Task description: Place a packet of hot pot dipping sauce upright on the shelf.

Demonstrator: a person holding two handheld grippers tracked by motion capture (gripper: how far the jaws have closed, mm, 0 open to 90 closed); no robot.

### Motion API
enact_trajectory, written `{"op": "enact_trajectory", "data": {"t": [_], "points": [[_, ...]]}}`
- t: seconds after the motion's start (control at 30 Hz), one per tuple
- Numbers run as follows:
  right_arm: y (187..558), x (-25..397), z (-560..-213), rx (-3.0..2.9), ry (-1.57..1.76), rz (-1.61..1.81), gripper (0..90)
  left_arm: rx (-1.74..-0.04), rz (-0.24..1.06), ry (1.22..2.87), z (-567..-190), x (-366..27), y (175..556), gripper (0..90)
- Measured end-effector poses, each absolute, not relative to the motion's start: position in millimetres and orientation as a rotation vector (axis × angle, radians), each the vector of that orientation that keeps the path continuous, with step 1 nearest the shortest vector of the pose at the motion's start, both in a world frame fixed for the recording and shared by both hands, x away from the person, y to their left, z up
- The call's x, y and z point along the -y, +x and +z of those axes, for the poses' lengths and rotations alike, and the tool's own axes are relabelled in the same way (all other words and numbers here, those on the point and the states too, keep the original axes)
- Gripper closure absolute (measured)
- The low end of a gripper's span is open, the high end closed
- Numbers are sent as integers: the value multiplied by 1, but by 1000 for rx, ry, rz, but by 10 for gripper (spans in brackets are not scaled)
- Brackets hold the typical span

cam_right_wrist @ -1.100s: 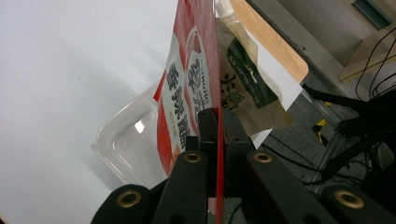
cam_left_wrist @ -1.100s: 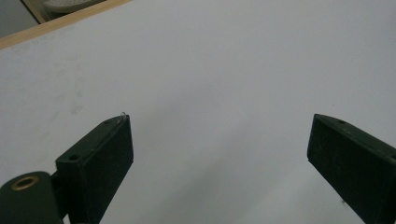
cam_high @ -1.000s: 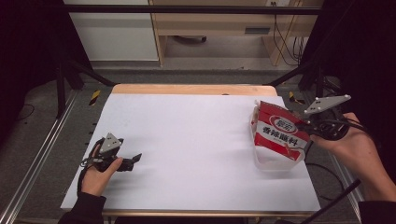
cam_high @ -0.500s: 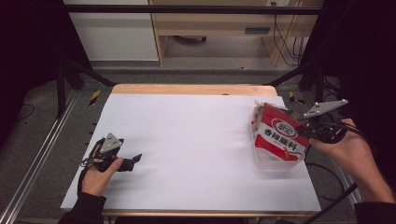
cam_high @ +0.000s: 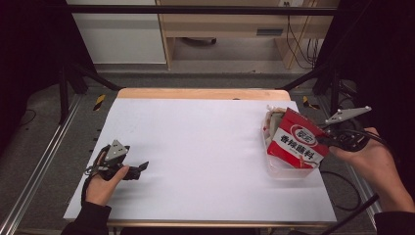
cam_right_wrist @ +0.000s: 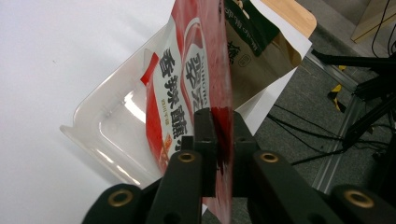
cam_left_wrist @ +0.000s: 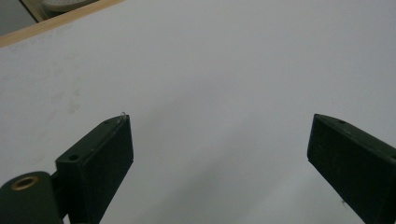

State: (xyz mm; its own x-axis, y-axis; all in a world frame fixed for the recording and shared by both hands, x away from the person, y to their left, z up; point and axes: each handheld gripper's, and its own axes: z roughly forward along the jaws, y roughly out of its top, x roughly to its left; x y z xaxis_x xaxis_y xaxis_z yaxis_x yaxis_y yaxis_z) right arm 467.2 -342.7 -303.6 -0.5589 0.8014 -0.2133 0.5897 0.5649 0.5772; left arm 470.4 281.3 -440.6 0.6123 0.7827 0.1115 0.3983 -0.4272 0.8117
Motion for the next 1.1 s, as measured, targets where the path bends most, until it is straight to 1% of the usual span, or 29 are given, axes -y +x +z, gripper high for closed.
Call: {"op": "enact_trajectory", "data": {"t": [0.1, 0.23, 0.47, 0.57, 0.7, 0.83, 1.1], "points": [[466, 343, -303, -2331, 1112, 636, 791, -928, 624, 2052, -441, -281, 470, 71], [466, 339, -301, -2320, 1085, 651, 678, -928, 624, 2052, -441, -281, 470, 70], [469, 328, -297, -2265, 1072, 656, 387, -928, 624, 2052, -441, -282, 470, 70], [470, 322, -293, -2233, 1049, 666, 305, -928, 624, 2052, -440, -282, 470, 70], [471, 310, -284, -2194, 1027, 696, 236, -928, 625, 2052, -441, -281, 470, 70], [471, 298, -275, -2164, 1015, 715, 196, -928, 625, 2052, -441, -281, 470, 69], [472, 259, -260, -2131, 953, 784, 172, -928, 625, 2050, -440, -282, 470, 67]]}}
